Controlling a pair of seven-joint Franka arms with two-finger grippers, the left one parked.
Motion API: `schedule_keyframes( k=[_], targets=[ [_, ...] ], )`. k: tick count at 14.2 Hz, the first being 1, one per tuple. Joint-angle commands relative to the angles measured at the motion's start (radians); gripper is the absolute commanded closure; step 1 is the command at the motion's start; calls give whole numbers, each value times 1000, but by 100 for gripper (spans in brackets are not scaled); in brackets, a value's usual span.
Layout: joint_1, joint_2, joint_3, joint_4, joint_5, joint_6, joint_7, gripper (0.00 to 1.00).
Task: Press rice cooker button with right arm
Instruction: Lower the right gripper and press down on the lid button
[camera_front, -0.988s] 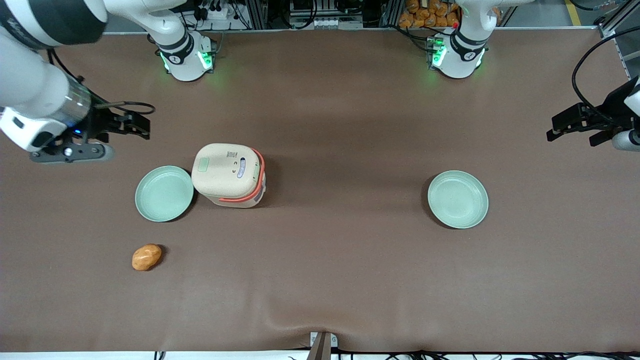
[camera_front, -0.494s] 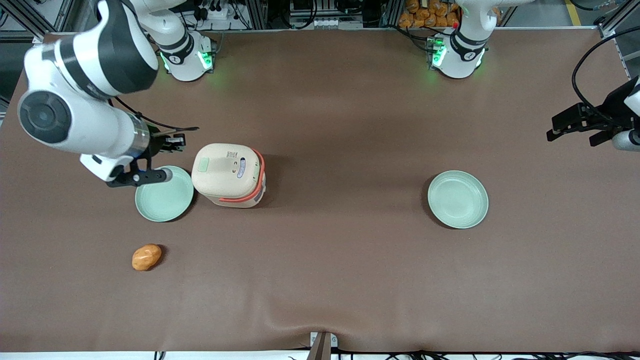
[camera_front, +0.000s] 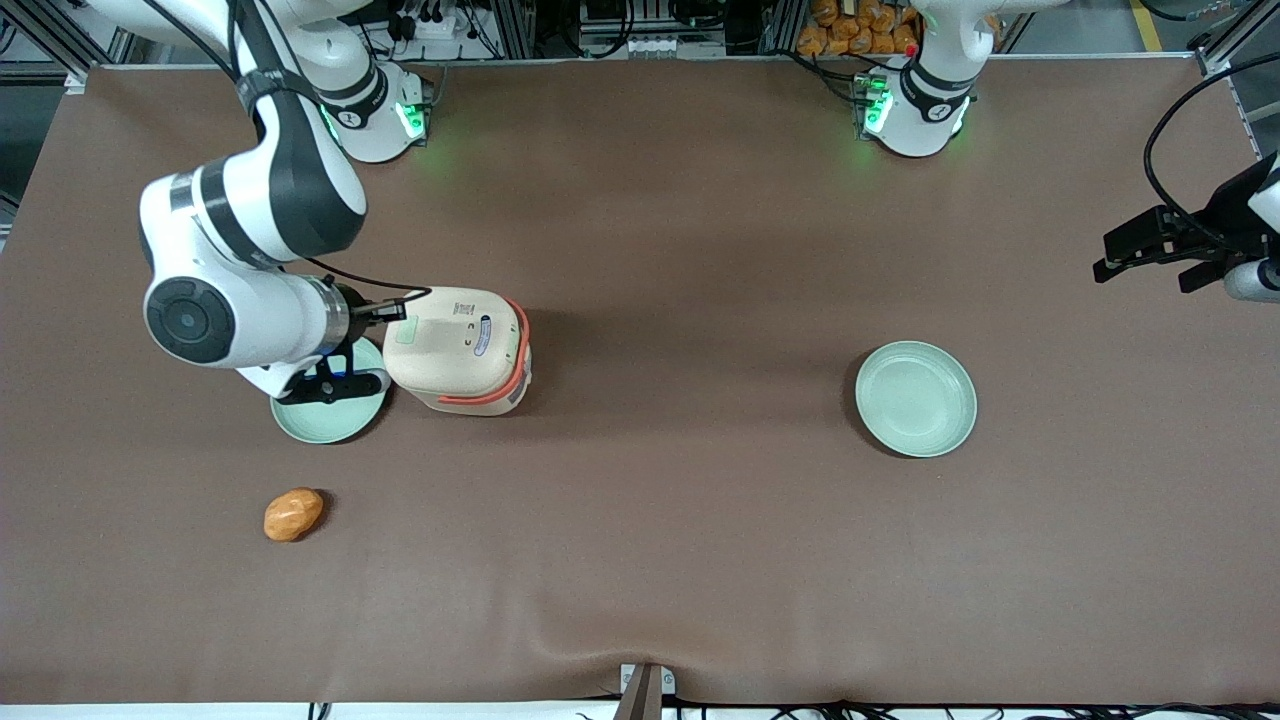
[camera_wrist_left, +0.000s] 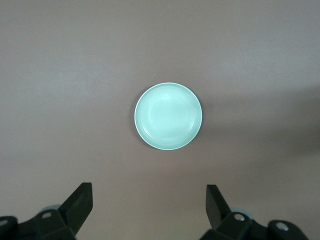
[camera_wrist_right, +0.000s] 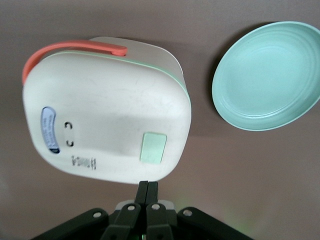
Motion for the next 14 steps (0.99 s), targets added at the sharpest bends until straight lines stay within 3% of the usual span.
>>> schedule_keyframes(
  k=[1,14],
  targets=[
    [3,22,-3,-13,10,17,-1,100],
    [3,76,-3,-70,9,106,-1,100]
  ],
)
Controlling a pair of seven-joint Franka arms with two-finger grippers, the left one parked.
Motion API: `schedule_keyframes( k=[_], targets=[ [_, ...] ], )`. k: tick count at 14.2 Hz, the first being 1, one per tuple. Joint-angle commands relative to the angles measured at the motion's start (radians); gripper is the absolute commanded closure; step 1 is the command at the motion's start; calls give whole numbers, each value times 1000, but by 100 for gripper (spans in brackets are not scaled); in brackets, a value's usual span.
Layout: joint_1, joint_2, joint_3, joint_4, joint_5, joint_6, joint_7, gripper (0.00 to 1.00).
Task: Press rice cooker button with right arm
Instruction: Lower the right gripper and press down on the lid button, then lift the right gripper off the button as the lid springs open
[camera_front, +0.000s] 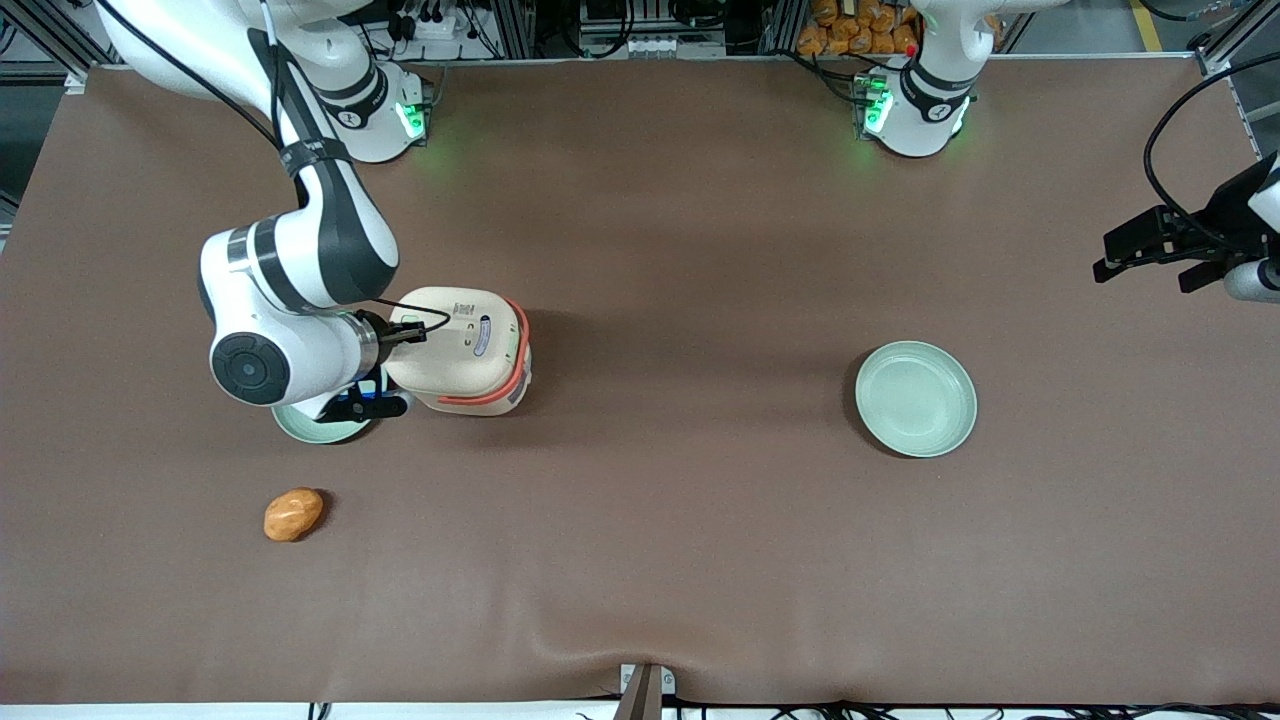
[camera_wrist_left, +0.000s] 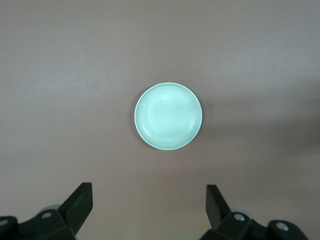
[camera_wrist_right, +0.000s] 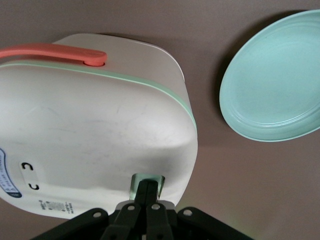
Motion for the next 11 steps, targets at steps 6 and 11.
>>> schedule_keyframes(
  k=[6,11],
  targets=[
    [3,-35,-3,7,6,24,0,100],
    [1,-76,-3,217,2,-174,8,67]
  ],
)
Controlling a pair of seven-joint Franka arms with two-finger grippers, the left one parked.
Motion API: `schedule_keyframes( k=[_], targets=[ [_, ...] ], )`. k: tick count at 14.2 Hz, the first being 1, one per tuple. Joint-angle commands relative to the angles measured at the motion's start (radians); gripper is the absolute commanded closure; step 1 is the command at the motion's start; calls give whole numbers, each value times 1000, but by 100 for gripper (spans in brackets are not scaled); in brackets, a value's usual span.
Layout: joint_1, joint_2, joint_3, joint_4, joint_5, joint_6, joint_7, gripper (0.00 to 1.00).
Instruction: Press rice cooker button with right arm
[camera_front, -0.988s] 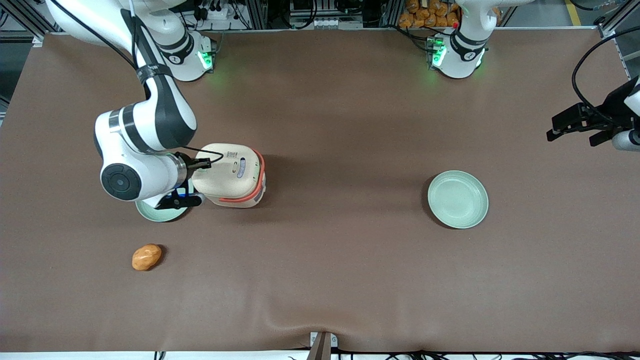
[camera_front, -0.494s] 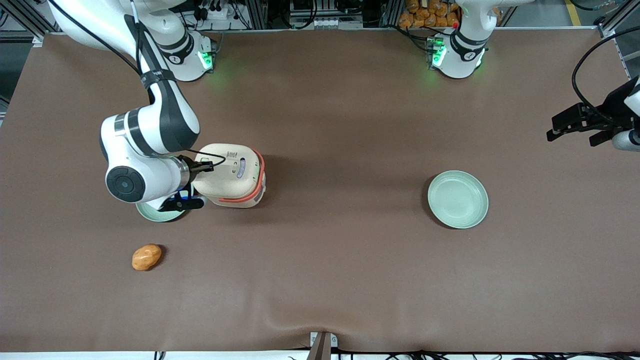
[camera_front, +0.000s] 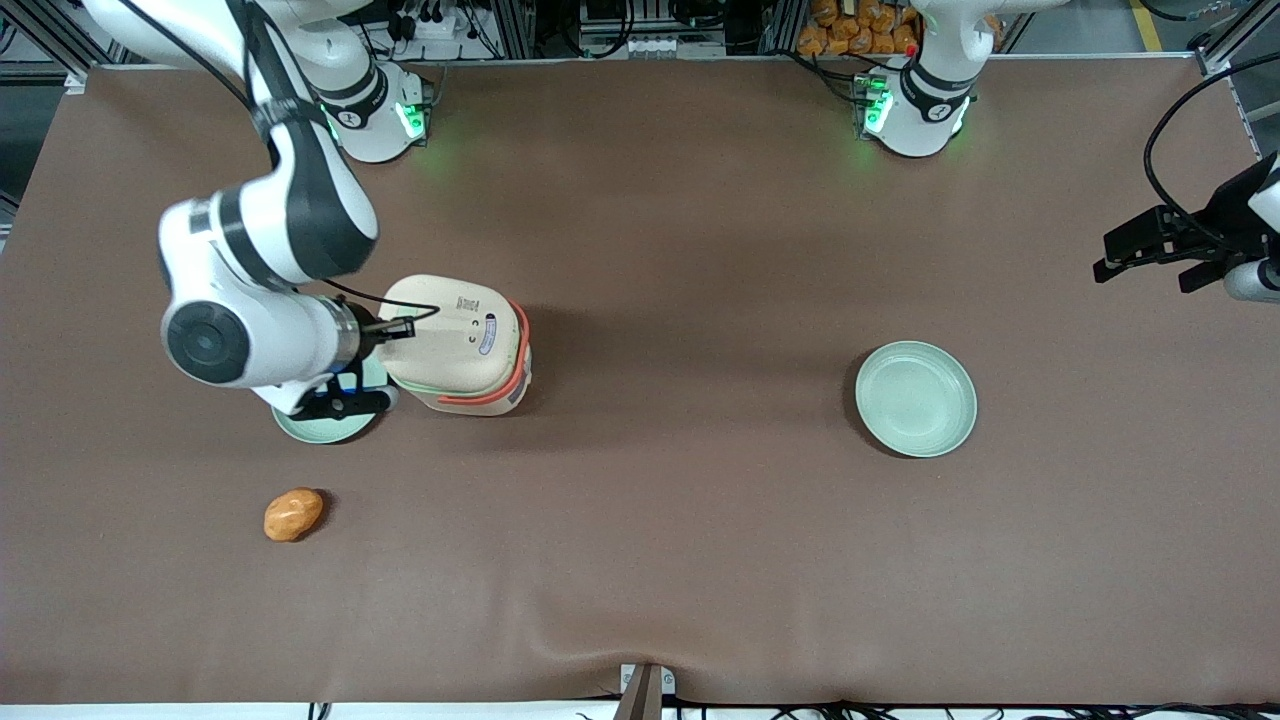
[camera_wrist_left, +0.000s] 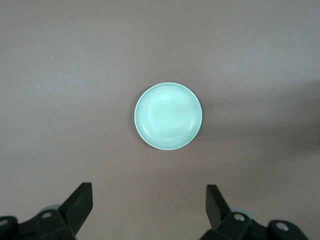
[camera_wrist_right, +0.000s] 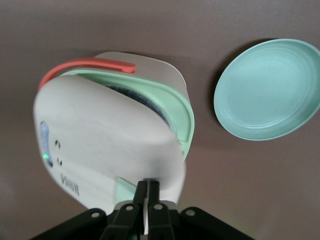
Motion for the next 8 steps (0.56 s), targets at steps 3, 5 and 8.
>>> schedule_keyframes(
  k=[3,5,8],
  targets=[
    [-3,-42,-3,98,1,-59,8,22],
    [-12,-73,-3,99,1,-53,0,0],
    [-34,-144,-1,99,-3,-47,-3,0]
  ],
)
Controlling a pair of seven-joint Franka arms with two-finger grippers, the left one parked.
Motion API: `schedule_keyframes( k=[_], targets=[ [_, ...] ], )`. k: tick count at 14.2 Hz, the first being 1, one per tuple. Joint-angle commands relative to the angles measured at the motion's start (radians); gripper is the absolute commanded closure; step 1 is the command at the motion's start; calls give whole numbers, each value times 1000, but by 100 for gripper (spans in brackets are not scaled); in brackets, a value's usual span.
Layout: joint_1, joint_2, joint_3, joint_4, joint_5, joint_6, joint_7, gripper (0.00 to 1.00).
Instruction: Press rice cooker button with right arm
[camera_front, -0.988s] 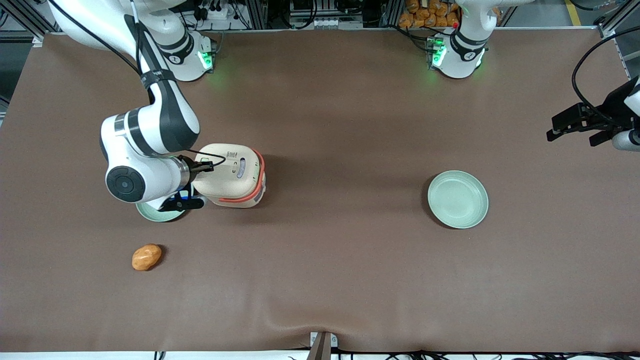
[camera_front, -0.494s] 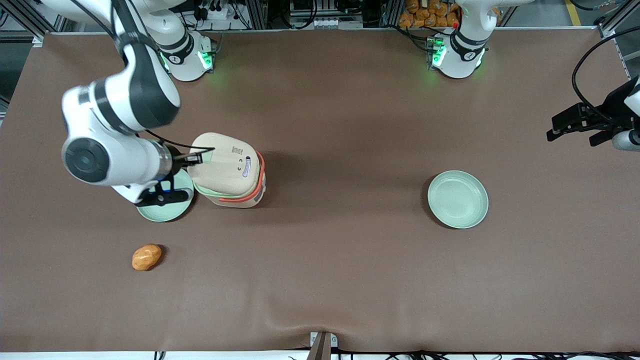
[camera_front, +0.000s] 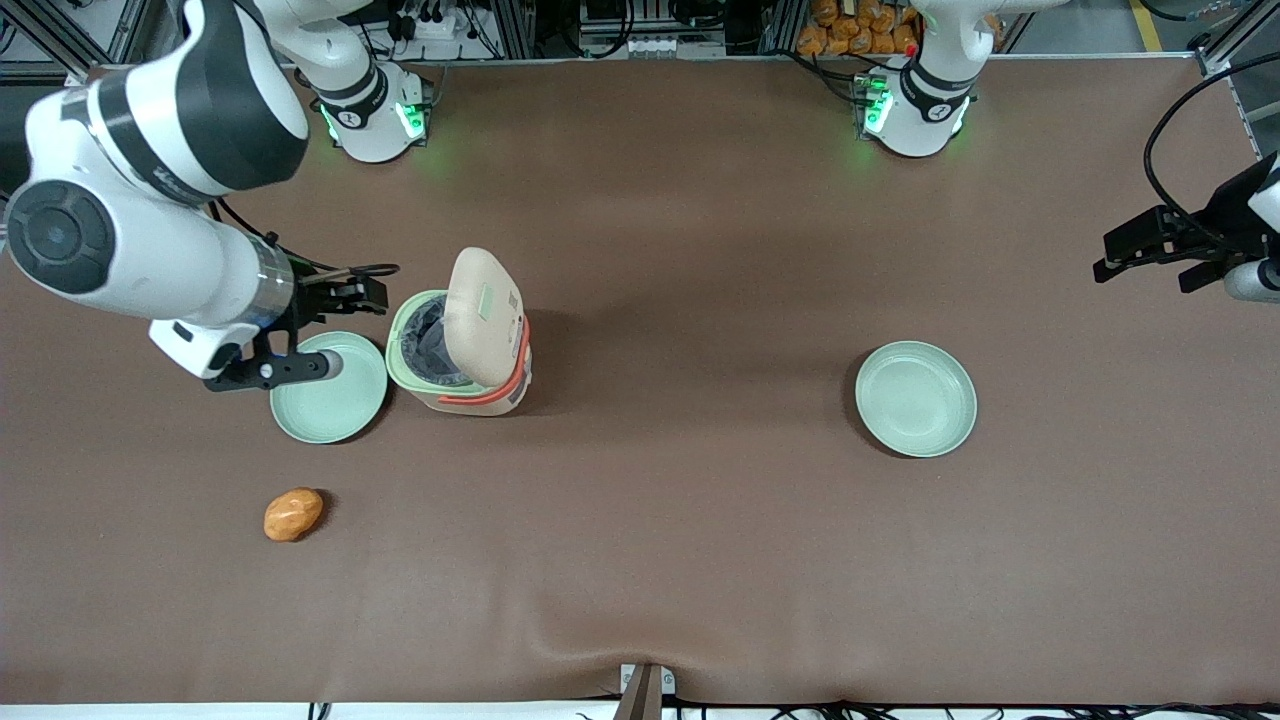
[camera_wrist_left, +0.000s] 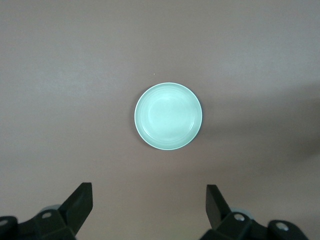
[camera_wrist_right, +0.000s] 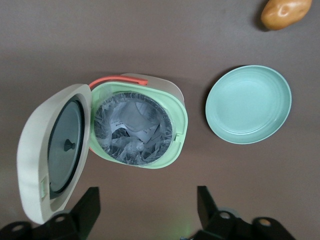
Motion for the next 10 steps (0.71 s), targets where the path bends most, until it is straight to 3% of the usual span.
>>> schedule_keyframes(
  k=[1,6,10],
  targets=[
    [-42,-88,11,2,-3,11,-2,0],
    [-143,-174,4,22,-13,26,-24,0],
    [-162,-187,-96,19,-62,26,-119,0]
  ],
)
